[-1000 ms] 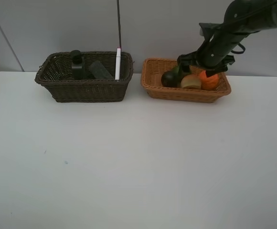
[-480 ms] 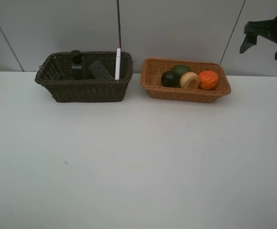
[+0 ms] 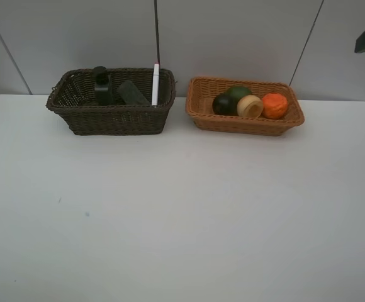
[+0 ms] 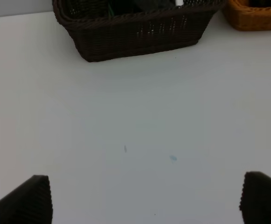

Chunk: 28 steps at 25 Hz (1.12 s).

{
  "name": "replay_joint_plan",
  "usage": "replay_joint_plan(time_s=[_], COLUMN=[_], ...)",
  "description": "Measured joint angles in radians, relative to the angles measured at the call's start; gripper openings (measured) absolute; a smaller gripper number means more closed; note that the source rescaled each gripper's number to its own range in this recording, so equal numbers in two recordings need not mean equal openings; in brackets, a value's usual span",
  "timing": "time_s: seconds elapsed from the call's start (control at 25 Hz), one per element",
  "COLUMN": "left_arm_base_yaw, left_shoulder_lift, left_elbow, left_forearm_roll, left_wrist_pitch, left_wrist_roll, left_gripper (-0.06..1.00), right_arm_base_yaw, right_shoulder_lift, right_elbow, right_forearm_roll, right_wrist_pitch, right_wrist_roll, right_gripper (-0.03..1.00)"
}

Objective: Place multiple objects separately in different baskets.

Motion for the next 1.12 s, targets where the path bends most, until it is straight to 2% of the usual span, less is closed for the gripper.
replay_joint_plan(time_s=[0.32, 0.56, 0.76, 0.96, 1.12], left_arm_base_yaw=[0.0, 0.0, 0.0, 0.0, 0.0], left_shoulder_lift=[0.0, 0.0, 0.0, 0.0, 0.0], left_elbow=[0.0, 0.0, 0.0, 0.0, 0.0], left_forearm_roll=[0.0, 0.0, 0.0, 0.0, -0.001], left_wrist_pitch=[0.0, 0.0, 0.0, 0.0, 0.0], left_wrist_roll=[0.0, 0.0, 0.0, 0.0, 0.0], left_gripper=[0.98, 0.98, 0.98, 0.98, 0.98], right_arm_base_yaw=[0.022, 0.022, 0.022, 0.022, 0.022], right_shoulder_lift=[-0.539, -0.883, -1.089, -1.107, -1.109], right_elbow=[0.295, 0.402, 0.419, 0.472, 0.509], right_forearm_roll=[0.0, 0.0, 0.0, -0.037, -0.085], right_wrist_pitch=[0.16, 0.302, 0.329, 0.343, 0.268], right_wrist_roll=[0.033, 0.037, 0.036, 0.034, 0.034], right_gripper=[1.0, 1.0, 1.0, 1.0, 1.0])
